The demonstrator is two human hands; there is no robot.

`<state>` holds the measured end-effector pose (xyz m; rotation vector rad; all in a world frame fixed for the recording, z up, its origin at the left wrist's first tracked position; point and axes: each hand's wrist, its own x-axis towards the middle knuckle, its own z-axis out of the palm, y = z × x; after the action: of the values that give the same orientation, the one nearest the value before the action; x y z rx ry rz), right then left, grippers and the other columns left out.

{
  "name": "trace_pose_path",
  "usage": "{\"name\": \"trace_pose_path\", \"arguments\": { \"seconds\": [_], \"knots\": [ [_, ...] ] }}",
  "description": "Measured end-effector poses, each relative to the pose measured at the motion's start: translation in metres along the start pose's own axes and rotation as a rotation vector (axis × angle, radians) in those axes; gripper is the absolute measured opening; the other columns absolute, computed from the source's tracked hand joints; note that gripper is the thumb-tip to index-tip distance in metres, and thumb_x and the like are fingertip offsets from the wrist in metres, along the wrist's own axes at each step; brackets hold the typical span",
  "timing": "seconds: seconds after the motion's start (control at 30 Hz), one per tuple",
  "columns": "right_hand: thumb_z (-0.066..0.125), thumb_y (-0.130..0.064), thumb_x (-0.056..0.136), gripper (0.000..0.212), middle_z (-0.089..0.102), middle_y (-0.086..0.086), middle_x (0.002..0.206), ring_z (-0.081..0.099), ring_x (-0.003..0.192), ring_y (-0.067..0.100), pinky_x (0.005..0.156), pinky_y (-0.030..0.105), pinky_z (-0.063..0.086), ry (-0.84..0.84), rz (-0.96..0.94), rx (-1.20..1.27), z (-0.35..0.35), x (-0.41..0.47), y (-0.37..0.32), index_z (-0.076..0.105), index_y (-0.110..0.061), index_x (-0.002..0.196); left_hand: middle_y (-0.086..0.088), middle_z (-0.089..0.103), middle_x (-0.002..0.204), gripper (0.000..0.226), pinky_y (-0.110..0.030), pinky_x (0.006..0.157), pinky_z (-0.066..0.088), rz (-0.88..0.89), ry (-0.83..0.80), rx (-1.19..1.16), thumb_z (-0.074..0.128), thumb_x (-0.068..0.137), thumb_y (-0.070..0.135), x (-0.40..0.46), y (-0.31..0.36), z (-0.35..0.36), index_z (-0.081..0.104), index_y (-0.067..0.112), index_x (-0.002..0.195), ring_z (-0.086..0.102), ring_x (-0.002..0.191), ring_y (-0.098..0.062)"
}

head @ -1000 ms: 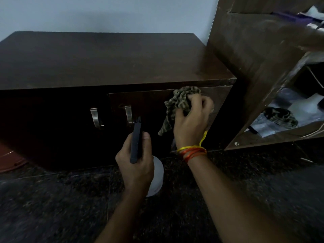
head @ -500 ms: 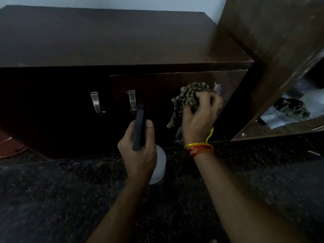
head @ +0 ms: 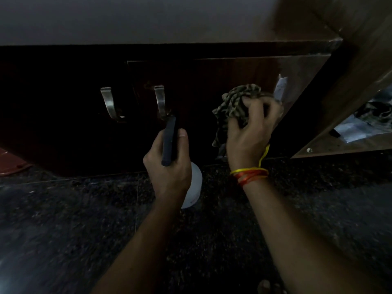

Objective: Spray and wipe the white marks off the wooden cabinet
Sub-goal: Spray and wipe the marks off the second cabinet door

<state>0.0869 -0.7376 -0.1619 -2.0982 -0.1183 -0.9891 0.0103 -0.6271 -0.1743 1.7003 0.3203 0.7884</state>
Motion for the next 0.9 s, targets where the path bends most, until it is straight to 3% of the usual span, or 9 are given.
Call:
{"name": "trace_pose_path", "arguments": {
  "seconds": [0.1,0.2,0.27,0.4,0.5,0.6,0.7,0.9],
  "knots": [
    [0.063,0.004,0.068,0.029,0.048,0.023,0.112,0.042,0.105,0.02,0.092,0.008,0.029,-0.07,0.022,-0.026,0.006,-0.018,0.02,0.06,-0.002,0.097,-0.006,0.058,0.072,0.019,-0.047,0.048,0.046,-0.001,-0.007,0.001,0.052,0.091,0.047,0.001,-0.005,0.005,0.057,0.062,0.08,0.056,0.056,-0.031],
    [0.067,0.005,0.068,0.035,0.046,0.025,0.116,0.041,0.105,0.026,0.086,0.026,0.036,-0.217,0.089,-0.075,0.013,-0.044,0.049,0.055,-0.006,0.099,-0.006,0.058,0.071,0.017,-0.048,0.048,0.045,-0.002,-0.018,0.008,0.051,0.09,0.048,0.002,-0.008,0.009,0.057,0.06,0.079,0.055,0.053,-0.032],
    [0.07,0.006,0.069,0.036,0.045,0.024,0.111,0.04,0.099,0.024,0.082,0.03,0.037,-0.266,0.094,-0.092,0.015,-0.053,0.059,0.052,-0.007,0.097,-0.006,0.058,0.071,0.017,-0.047,0.047,0.045,-0.007,-0.021,0.014,0.051,0.09,0.048,0.001,-0.009,0.011,0.057,0.058,0.078,0.054,0.051,-0.034],
    [0.064,0.009,0.065,0.033,0.047,0.022,0.109,0.049,0.096,0.026,0.083,0.014,0.034,-0.159,0.157,-0.028,0.014,-0.042,0.046,0.06,-0.001,0.096,-0.01,0.057,0.07,0.016,-0.047,0.046,0.044,-0.019,-0.02,0.023,0.053,0.091,0.044,-0.002,-0.013,0.013,0.055,0.045,0.075,0.053,0.051,-0.036],
    [0.065,0.004,0.071,0.028,0.046,0.019,0.113,0.051,0.098,0.022,0.084,0.022,0.045,-0.073,0.146,0.02,0.016,-0.036,0.038,0.06,-0.004,0.097,-0.013,0.057,0.07,0.017,-0.046,0.045,0.043,-0.017,-0.019,0.038,0.052,0.092,0.043,-0.002,-0.017,0.013,0.054,0.041,0.075,0.053,0.051,-0.036],
    [0.064,0.006,0.07,0.03,0.045,0.019,0.113,0.045,0.098,0.014,0.085,0.018,0.039,-0.095,0.152,0.002,0.019,-0.044,0.043,0.059,-0.002,0.098,-0.016,0.058,0.07,0.017,-0.045,0.046,0.043,-0.036,-0.024,0.026,0.052,0.091,0.043,-0.001,-0.018,0.013,0.056,0.036,0.077,0.052,0.051,-0.036],
    [0.065,0.005,0.067,0.029,0.047,0.023,0.109,0.045,0.097,0.022,0.083,0.013,0.03,-0.152,0.227,-0.009,0.026,-0.063,0.057,0.058,0.001,0.095,-0.016,0.057,0.07,0.018,-0.044,0.046,0.042,-0.03,-0.026,0.02,0.053,0.092,0.044,0.001,-0.02,0.012,0.056,0.034,0.077,0.051,0.051,-0.037],
    [0.067,0.009,0.063,0.025,0.053,0.03,0.103,0.047,0.098,0.028,0.086,0.027,0.034,-0.132,0.446,-0.04,0.052,-0.093,0.08,0.059,0.005,0.086,-0.024,0.057,0.07,0.025,-0.046,0.043,0.04,-0.029,-0.035,0.035,0.052,0.092,0.044,-0.001,-0.025,0.007,0.055,0.026,0.075,0.049,0.048,-0.04]
  ]
}}
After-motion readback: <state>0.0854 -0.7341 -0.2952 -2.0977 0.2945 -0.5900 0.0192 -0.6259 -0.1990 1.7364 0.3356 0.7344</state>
